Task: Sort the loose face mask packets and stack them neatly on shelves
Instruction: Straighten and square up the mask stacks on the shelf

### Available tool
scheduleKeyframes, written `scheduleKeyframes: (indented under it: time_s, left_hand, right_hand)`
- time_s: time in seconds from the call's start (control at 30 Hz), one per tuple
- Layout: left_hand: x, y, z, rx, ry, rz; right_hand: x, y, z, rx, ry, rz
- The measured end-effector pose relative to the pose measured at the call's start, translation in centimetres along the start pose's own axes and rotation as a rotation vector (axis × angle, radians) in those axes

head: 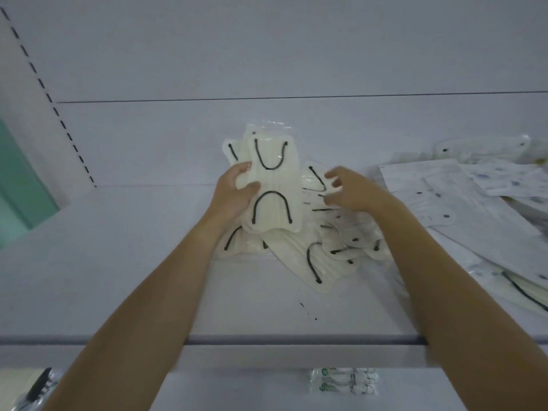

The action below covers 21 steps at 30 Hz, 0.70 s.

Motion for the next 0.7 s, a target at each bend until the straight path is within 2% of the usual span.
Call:
scheduleKeyframes:
  time_s: [0.07, 0.1, 0.2, 0.3, 0.4, 0.47, 0.5, 0.53, 0.6, 0.7]
  left_hand:
    - [0.1, 0.3, -0.8, -0.096, 0.004, 0.004]
    - [0.1, 0.3, -0.9, -0.121, 0.005, 0.006]
    - [0.2, 0.2, -0.9, -0.137, 0.005, 0.017]
    - [0.2, 0.2, -1.0, -0.122, -0.02, 0.052]
    - [0.3, 0.2, -1.0, -0.106, -0.037, 0.052]
    - [0.5, 0.5, -0.9, -0.118, -0.025, 0.013]
    - [0.6, 0.6, -0.9, -0.119, -0.034, -0.004]
    - [0.6, 0.6, -0.8, -0.109, -0.057, -0.013]
    - [0.8, 0.5, -0.5, -0.072, -0.132, -0.026]
    - [0.7, 0.5, -0.2, -0.03, -0.166, -0.058]
  right_hand:
    - [-1.6, -0.6, -0.3, 0.206, -0.387, 0.001]
    - [-2.0, -0.9, -0.5, 0.252, -0.45, 0.02]
    - [-1.9, -1.4, -0.8, 0.215, -0.354, 0.051]
    - [-1.6, -1.1, -1.1, 0.011, -0.219, 0.03]
    - [-0.4, -1.2, -3.1, -0.357, 0.037, -0.058]
    - [0.8, -2.1, -4.7, -0.598, 0.364, -0.187]
    - [1.3, -2.5, -5.3, -0.659, 0.575, -0.253]
    - [1.6, -2.8, -5.6, -0.664, 0.773, -0.305]
    - [2.2, -2.8, -5.0, -0.537, 1.052, -0.348]
    - [3.3, -2.7, -3.7, -0.32, 1.216, -0.353]
Point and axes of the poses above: each hand's wrist, its own y-axis towards the middle knuckle, its own z-axis out of the palm, x = y × z, the point moved 5 cm from there along y, towards the middle knuckle, and after that the axes turned 8 degrees about -x, right-handed, at the moved point
